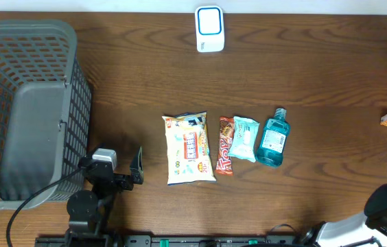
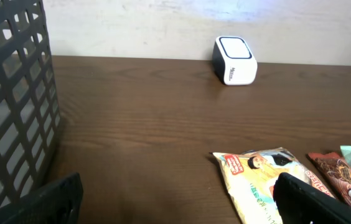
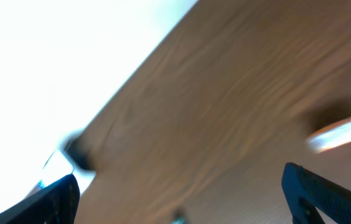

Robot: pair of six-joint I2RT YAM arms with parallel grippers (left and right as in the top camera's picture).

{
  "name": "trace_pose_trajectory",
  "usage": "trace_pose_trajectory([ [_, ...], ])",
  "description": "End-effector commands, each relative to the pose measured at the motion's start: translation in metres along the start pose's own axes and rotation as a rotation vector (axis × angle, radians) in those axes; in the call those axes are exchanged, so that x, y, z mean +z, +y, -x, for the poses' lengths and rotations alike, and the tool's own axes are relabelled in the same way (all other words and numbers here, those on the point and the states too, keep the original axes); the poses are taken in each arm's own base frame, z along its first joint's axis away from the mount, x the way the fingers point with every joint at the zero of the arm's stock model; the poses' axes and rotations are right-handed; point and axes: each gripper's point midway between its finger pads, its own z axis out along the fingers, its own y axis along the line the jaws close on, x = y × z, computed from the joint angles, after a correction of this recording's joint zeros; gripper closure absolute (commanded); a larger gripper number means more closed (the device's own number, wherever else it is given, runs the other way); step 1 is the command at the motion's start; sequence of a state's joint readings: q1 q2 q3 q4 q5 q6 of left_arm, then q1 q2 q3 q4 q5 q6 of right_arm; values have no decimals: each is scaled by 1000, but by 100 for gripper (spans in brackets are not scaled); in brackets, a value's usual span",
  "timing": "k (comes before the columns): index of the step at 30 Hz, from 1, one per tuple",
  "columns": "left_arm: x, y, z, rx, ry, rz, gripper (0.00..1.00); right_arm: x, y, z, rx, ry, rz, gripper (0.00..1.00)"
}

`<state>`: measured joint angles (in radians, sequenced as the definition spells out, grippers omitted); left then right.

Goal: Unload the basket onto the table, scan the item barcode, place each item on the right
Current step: 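Bring the right gripper back over the green wipes pack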

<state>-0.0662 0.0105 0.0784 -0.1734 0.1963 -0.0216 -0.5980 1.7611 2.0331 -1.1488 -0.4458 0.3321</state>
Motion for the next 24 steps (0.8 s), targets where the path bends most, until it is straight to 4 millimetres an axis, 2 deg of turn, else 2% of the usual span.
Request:
trace_pose_trajectory([
  [1, 1, 3, -12, 7, 35, 9, 2, 26, 67, -65, -106, 233, 226, 1],
  [6, 1, 3, -12, 7, 35, 9, 2, 54, 101, -142, -301, 400, 169, 1],
  [11, 1, 3, -12, 7, 35, 9, 2, 73, 120, -205, -461, 478, 38, 1],
  [15, 1, 3, -12, 7, 35, 9, 2, 89, 142, -269, -604, 548, 58, 1],
  [19, 1, 3, -12, 7, 35, 9, 2, 109, 141, -330, -712, 605, 63, 1],
  [20, 1, 3, -12, 7, 35, 9, 2, 114, 138, -344, -724, 616, 61, 4],
  [23, 1, 3, -12, 7, 35, 9, 2, 128, 126, -387, -739, 625, 21, 22],
  [24, 1, 3, -12, 7, 35, 9, 2, 131, 123, -394, -753, 610, -7, 28],
])
